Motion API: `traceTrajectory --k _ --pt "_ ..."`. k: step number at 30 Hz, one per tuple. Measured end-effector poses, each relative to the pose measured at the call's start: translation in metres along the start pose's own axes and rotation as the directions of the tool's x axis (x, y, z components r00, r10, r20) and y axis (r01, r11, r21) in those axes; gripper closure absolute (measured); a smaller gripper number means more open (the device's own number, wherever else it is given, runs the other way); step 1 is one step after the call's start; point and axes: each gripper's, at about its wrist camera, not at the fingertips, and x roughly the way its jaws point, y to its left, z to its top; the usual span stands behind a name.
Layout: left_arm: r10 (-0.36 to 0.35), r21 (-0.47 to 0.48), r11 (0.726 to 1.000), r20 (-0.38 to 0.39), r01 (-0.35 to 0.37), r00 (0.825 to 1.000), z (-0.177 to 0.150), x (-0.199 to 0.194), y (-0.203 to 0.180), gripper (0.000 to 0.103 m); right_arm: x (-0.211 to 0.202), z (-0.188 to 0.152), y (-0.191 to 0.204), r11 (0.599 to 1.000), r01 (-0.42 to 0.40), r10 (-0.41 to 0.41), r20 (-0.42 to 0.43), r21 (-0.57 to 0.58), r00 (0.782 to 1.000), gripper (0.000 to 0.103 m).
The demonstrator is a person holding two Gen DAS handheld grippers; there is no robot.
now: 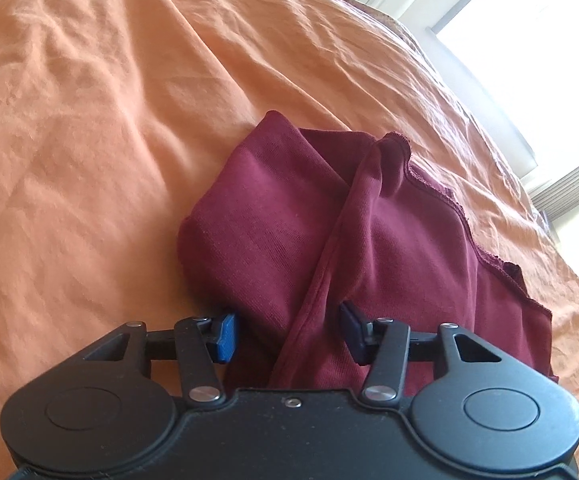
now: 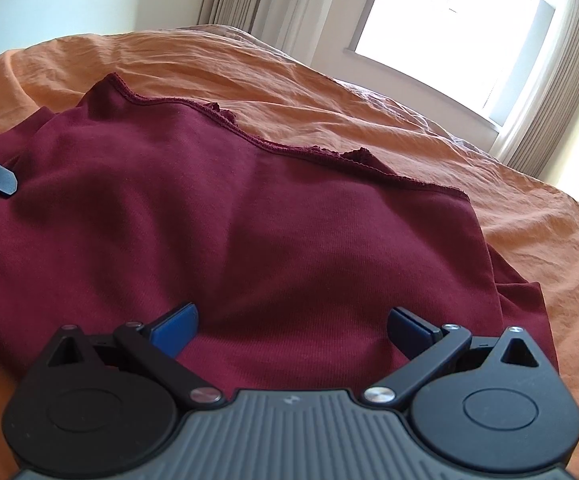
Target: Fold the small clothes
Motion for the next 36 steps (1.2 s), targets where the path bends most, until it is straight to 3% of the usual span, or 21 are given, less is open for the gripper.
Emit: traceTrajectory --k 6,9,11,14,20,26,31,36 --pt "0.031 0.001 1.0 0.002 -0.031 1.0 0.0 0.001 -0.006 0.053 0.0 0.0 -0.001 1.0 -0.007 0.007 0.0 0.003 1.0 0.0" --pt "0.039 0.005 0.999 0.001 -0.039 0.999 0.0 0.0 -0.008 0.06 0.0 0.0 -0.001 1.0 -0.012 0.012 0.003 -0.009 1.0 0.0" --pt "0.033 0.004 0.999 0.004 -0.033 0.999 0.0 -0.003 -0.01 0.074 0.0 0.0 -0.001 1.0 -0.016 0.016 0.001 -0.015 1.0 0.0" --pt "0.027 0.007 1.0 0.016 -0.027 1.0 0.002 -0.008 -0.015 0.085 -0.001 0.004 -0.001 0.999 -0.021 0.021 -0.009 -0.033 1.0 0.0" --pt "0.058 0.097 0.993 0.07 -0.065 0.996 0.001 -0.026 -0.042 0.088 -0.003 0.019 -0.008 0.989 -0.087 0.08 -0.055 -0.12 0.995 0.0" --pt "0.059 0.204 0.976 0.12 -0.083 0.991 0.005 -0.045 -0.082 0.089 -0.026 0.013 -0.031 0.983 -0.083 0.088 0.024 -0.166 0.996 0.0" --pt "0.006 0.37 0.927 0.17 -0.069 0.985 0.0 -0.063 -0.141 0.089 -0.053 0.001 -0.065 0.989 -0.06 0.07 0.07 -0.133 0.995 0.0" --pt "-0.057 0.55 0.834 0.174 -0.049 0.983 -0.025 -0.067 -0.213 0.09 -0.076 -0.022 -0.107 0.995 -0.036 0.044 0.081 -0.097 0.996 0.0"
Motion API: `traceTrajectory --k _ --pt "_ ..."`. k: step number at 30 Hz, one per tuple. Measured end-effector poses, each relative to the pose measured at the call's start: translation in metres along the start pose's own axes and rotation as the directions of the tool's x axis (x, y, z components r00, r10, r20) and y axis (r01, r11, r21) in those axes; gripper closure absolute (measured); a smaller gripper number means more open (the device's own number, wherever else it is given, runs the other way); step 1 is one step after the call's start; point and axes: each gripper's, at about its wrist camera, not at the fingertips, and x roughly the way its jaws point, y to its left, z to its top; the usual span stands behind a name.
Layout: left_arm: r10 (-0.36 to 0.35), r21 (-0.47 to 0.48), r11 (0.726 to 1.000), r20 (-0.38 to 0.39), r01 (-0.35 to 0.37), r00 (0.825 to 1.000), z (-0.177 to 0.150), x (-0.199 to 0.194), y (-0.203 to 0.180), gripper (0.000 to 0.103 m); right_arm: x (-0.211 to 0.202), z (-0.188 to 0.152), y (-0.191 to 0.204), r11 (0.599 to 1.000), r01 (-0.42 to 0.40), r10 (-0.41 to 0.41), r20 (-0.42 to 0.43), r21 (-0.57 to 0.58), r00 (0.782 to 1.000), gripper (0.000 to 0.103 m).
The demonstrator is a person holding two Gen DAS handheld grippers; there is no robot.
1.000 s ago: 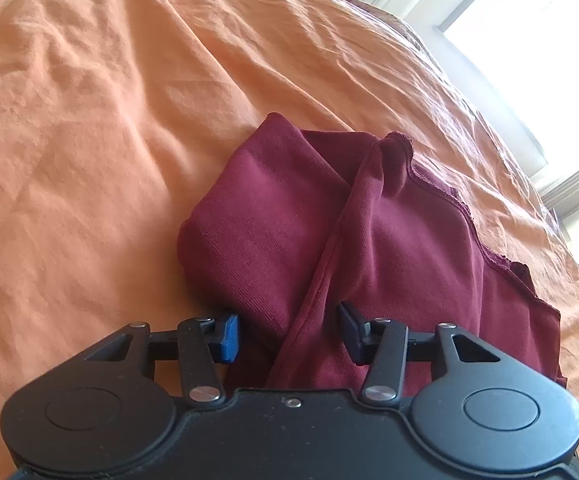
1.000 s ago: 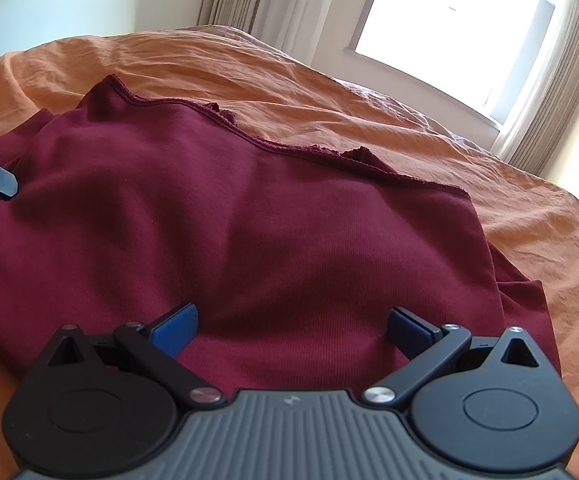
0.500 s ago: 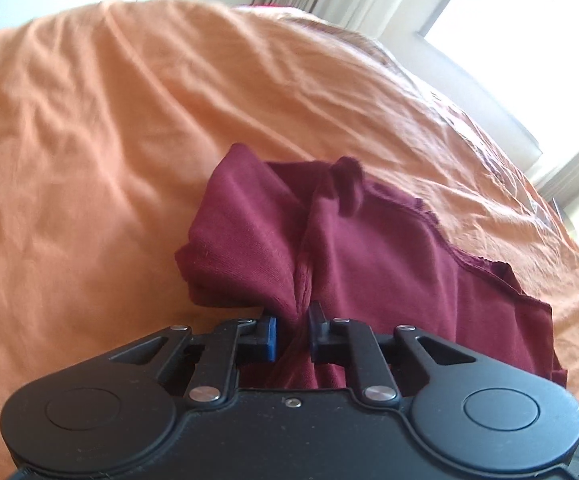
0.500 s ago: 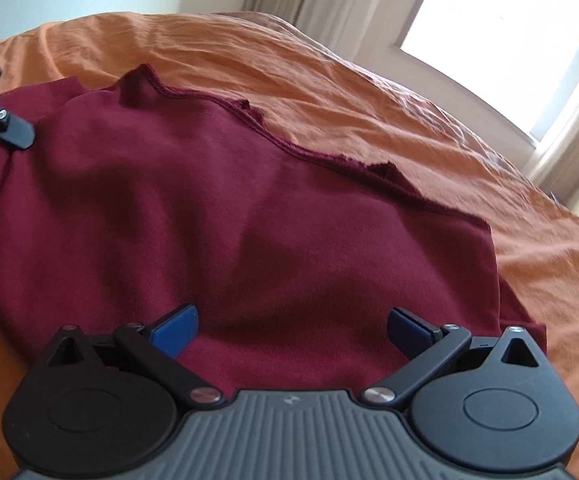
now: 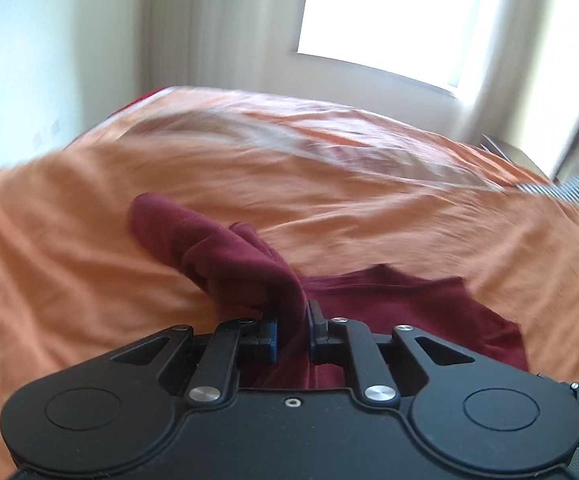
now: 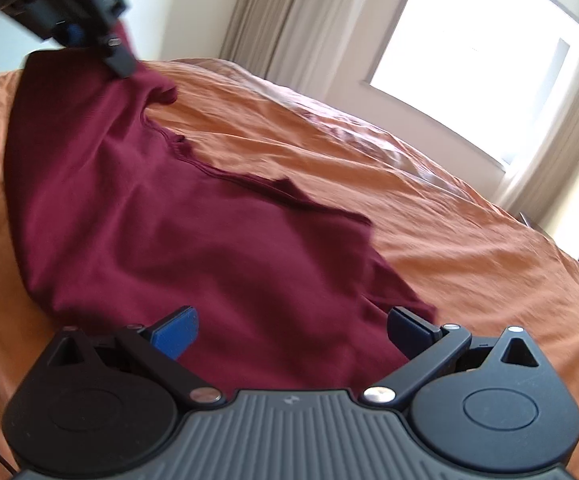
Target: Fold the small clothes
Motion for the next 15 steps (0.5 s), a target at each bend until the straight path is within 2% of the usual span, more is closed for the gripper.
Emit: traceTrajectory --k 4,9,15 --pt "-0.056 0.105 0.993 -0.005 0.057 0.998 -0.001 0.005 -0.06 0.09 -0.015 -0.026 -0.029 0.999 0.031 -0.03 -0.026 0.022 0.999 0.0" --pt "-0.115 0.183 0.975 -0.079 0.127 0.99 -0.022 0.028 -0.121 0.09 -0.029 -0.06 -0.061 0.994 0.074 -0.069 -0.07 0.076 0.995 0.0" --pt "-0.111 0.293 0.943 -0.174 0.159 0.978 -0.059 0.056 -0.164 0.089 -0.033 -0.088 -0.082 0.987 0.095 -0.08 -0.118 0.132 0.99 0.0"
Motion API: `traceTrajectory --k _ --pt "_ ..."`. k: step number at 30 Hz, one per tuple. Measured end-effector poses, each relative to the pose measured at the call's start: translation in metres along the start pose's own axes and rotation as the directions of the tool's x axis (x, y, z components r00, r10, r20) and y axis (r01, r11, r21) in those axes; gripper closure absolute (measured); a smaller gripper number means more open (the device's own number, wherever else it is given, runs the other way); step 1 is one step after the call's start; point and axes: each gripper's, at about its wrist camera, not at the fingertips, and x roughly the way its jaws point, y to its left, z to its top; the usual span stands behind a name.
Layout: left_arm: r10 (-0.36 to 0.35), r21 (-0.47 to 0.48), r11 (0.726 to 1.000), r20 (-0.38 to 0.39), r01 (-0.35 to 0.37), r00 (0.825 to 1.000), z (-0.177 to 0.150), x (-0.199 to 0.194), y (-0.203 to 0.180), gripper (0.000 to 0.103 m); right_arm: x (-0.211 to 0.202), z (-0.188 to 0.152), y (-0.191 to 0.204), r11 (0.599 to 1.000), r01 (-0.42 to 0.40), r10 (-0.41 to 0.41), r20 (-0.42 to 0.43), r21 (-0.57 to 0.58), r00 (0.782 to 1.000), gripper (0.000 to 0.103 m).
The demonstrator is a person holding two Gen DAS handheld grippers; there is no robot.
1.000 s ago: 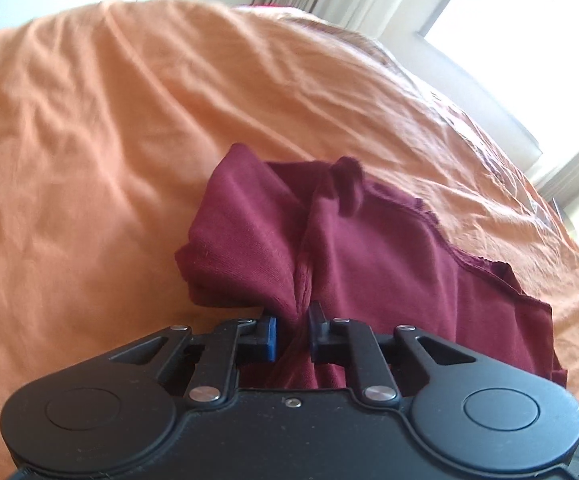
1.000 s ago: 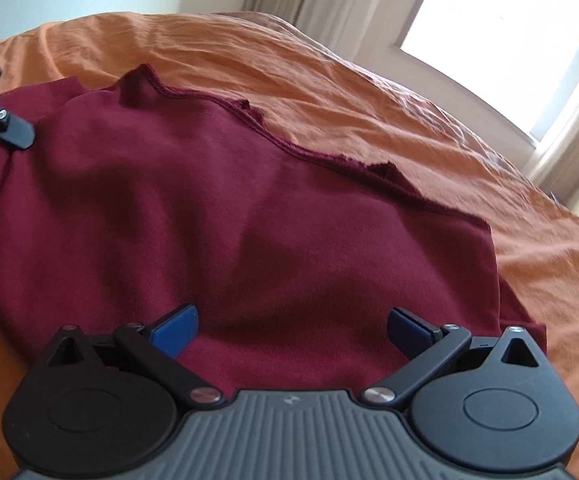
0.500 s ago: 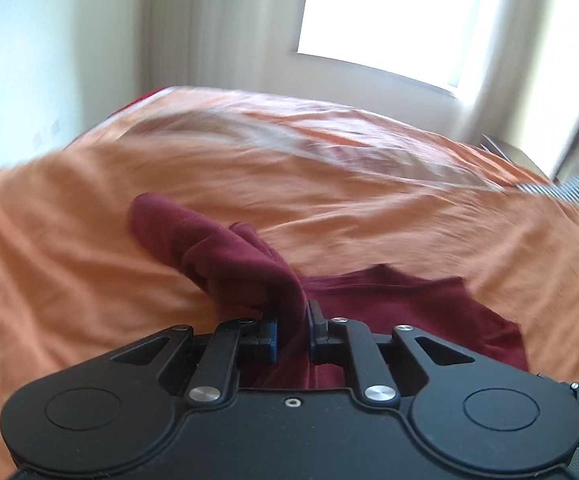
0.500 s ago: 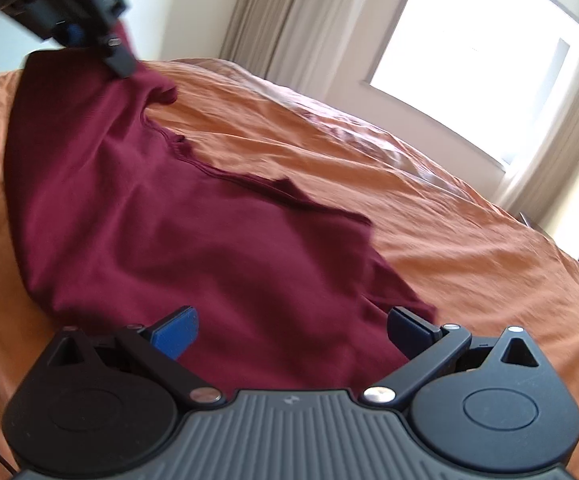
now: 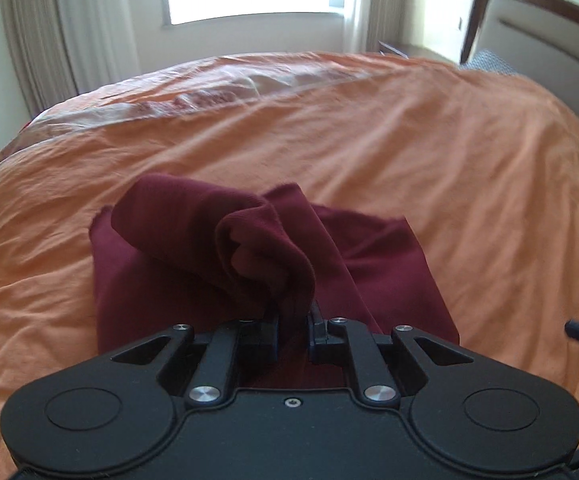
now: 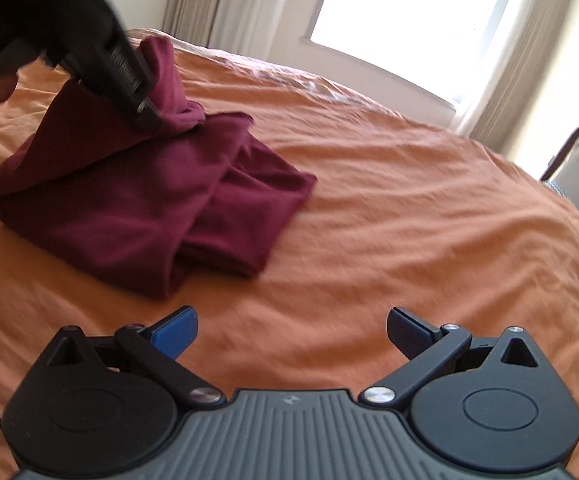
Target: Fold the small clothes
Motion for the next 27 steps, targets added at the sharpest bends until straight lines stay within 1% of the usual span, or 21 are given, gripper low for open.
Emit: traceTrajectory --k 2,4,5,6,7,8,9,11,12,14,15,17,18,19,23,27 --pt "0.002 0.008 1.0 -0.027 -0.002 1.0 -0.003 0.007 -0.003 0.085 0.001 -0.005 -0.005 1.0 -0.004 0.004 -0.005 0.012 1.0 0.0" --pt "-0.019 0.0 1.0 -0.045 0.019 0.999 -0.005 0.01 -0.001 0.081 0.002 -0.007 -0.006 1.0 -0.011 0.011 -0.005 0.024 1.0 0.0" --pt "-0.034 -0.01 0.999 -0.046 0.034 0.998 -0.006 0.009 0.001 0.075 0.004 -0.007 -0.008 0.999 -0.015 0.015 -0.005 0.03 1.0 0.0" --pt "-0.053 -0.02 0.998 -0.044 0.053 0.998 -0.005 0.008 0.003 0.071 0.006 -0.006 -0.01 0.999 -0.018 0.018 -0.006 0.035 1.0 0.0" --pt "-0.073 -0.032 0.997 -0.04 0.072 0.997 -0.004 0.008 0.005 0.063 0.009 -0.005 -0.011 0.999 -0.021 0.021 -0.006 0.042 1.0 0.0" --pt "-0.087 -0.042 0.995 -0.032 0.086 0.996 -0.004 0.006 0.007 0.057 0.011 -0.004 -0.012 0.998 -0.024 0.024 -0.006 0.049 1.0 0.0" --pt "-0.095 -0.049 0.994 -0.027 0.093 0.995 -0.004 0.004 0.008 0.054 0.014 -0.002 -0.013 0.998 -0.027 0.027 -0.006 0.056 1.0 0.0" --pt "-0.111 -0.071 0.991 -0.018 0.11 0.994 -0.005 -0.002 0.012 0.044 0.019 0.002 -0.015 0.997 -0.035 0.035 0.0 0.071 0.999 0.0" --pt "-0.114 -0.088 0.99 -0.015 0.112 0.993 -0.006 -0.005 0.016 0.041 0.02 0.004 -0.015 0.996 -0.04 0.04 0.004 0.081 0.999 0.0" --pt "-0.11 -0.128 0.986 -0.008 0.108 0.994 -0.008 -0.011 0.025 0.029 0.024 0.01 -0.016 0.993 -0.054 0.053 0.011 0.105 0.999 0.0" --pt "-0.104 -0.145 0.984 -0.002 0.103 0.995 -0.009 -0.014 0.03 0.027 0.025 0.013 -0.017 0.991 -0.065 0.063 0.017 0.119 0.998 0.0" --pt "-0.079 -0.185 0.98 0.002 0.078 0.997 -0.012 -0.02 0.042 0.015 0.028 0.02 -0.018 0.984 -0.094 0.09 0.034 0.154 0.995 0.0" --pt "-0.061 -0.204 0.977 0.004 0.061 0.998 -0.013 -0.024 0.048 0.011 0.029 0.024 -0.019 0.979 -0.112 0.107 0.043 0.171 0.993 0.0" --pt "-0.036 -0.224 0.974 0.004 0.036 0.999 -0.015 -0.027 0.055 0.005 0.031 0.029 -0.019 0.973 -0.134 0.126 0.051 0.19 0.991 0.0" --pt "0.066 -0.298 0.952 -0.004 -0.064 0.998 -0.019 -0.033 0.085 0.001 0.041 0.048 -0.023 0.927 -0.244 0.23 0.084 0.286 0.97 0.0" --pt "0.131 -0.375 0.916 -0.055 -0.143 0.99 -0.023 -0.025 0.115 0.001 0.059 0.068 -0.027 0.877 -0.285 0.273 0.086 0.386 0.958 0.0"
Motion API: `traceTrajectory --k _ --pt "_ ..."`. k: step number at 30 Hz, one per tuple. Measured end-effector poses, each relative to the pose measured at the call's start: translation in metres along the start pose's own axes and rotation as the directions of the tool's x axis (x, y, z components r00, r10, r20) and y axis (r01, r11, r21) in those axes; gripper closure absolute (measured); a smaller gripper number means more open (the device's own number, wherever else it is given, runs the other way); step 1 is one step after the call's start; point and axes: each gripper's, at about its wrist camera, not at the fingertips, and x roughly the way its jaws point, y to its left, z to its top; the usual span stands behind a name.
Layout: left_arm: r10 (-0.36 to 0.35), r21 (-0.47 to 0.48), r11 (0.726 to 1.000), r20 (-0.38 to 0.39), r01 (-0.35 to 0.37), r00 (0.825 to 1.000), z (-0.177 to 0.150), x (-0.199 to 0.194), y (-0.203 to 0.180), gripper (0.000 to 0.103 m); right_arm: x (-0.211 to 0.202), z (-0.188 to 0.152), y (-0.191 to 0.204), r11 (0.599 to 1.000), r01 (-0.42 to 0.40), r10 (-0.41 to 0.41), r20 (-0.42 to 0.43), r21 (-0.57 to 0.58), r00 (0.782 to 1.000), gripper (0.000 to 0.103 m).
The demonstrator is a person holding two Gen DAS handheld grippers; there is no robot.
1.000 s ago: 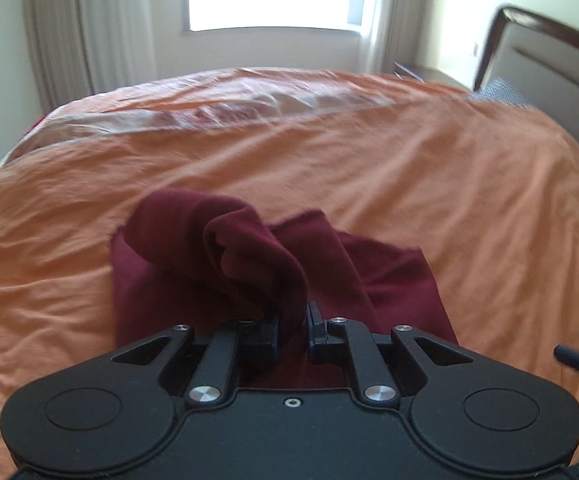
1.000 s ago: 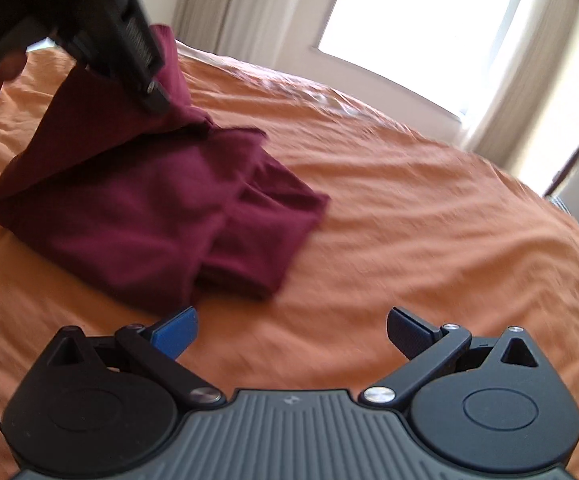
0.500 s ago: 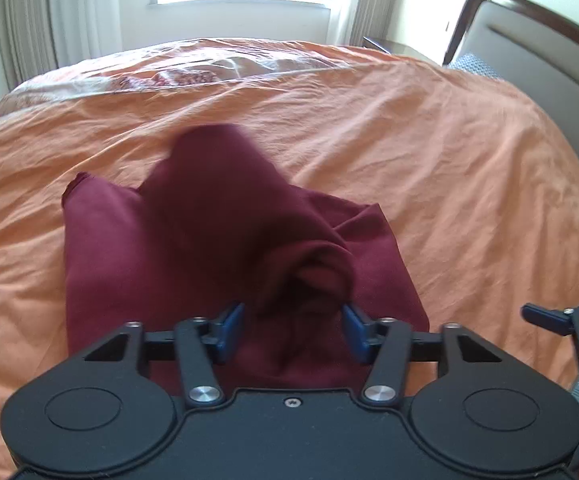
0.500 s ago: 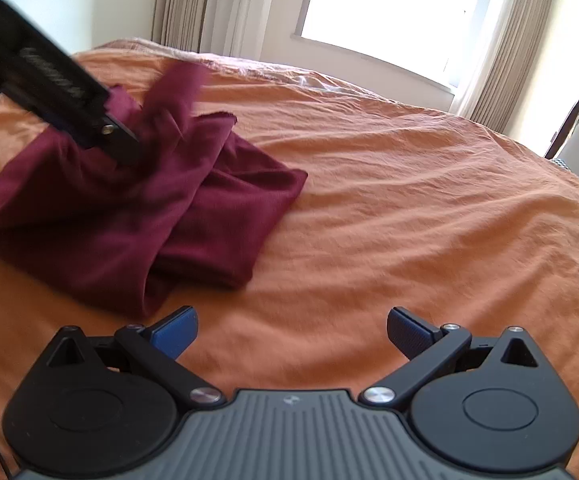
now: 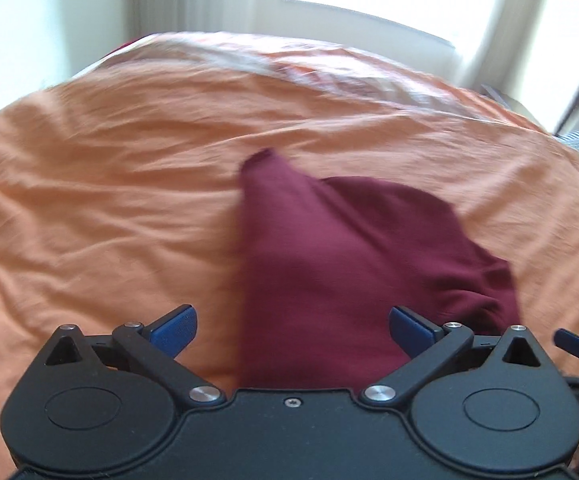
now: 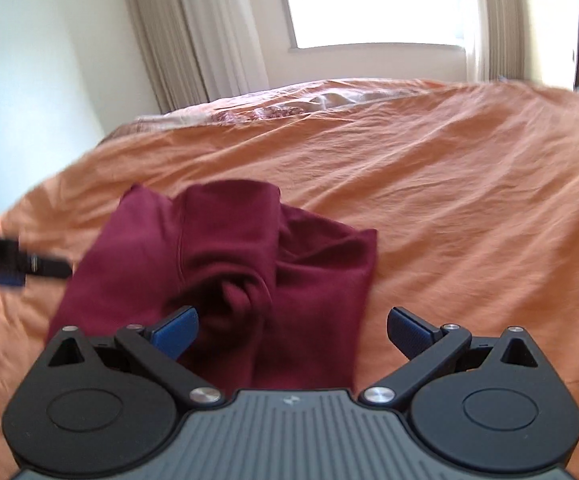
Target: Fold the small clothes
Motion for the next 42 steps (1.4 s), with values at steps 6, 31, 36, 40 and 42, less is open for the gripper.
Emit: traceTrajectory --k 6,31,36,40,42 --pt "0.096 -0.069 0.992 -0.099 -0.103 0.99 0.004 0.027 0.026 0.001 0.033 0.026 0.006 0.988 0.106 -0.098 -0.07 0.116 0.993 0.0" --pt "0.038 -0.065 0.997 -0.117 -0.046 0.992 0.005 0.044 0.039 0.001 0.057 0.035 0.01 0.982 0.011 0.005 -0.086 0.186 0.996 0.006" --pt "0.031 -0.057 0.998 -0.124 -0.039 0.992 0.008 0.048 0.04 0.001 0.073 0.037 0.013 0.977 0.015 0.011 -0.121 0.213 0.993 0.046" --pt "0.029 -0.045 0.998 -0.13 -0.035 0.991 0.009 0.048 0.037 0.001 0.066 0.034 0.018 0.985 0.022 -0.004 -0.105 0.169 0.994 0.086" --pt "0.028 -0.03 0.999 -0.13 -0.032 0.991 0.009 0.047 0.035 0.001 0.056 0.034 0.014 0.981 0.003 0.013 -0.081 0.195 0.997 0.09"
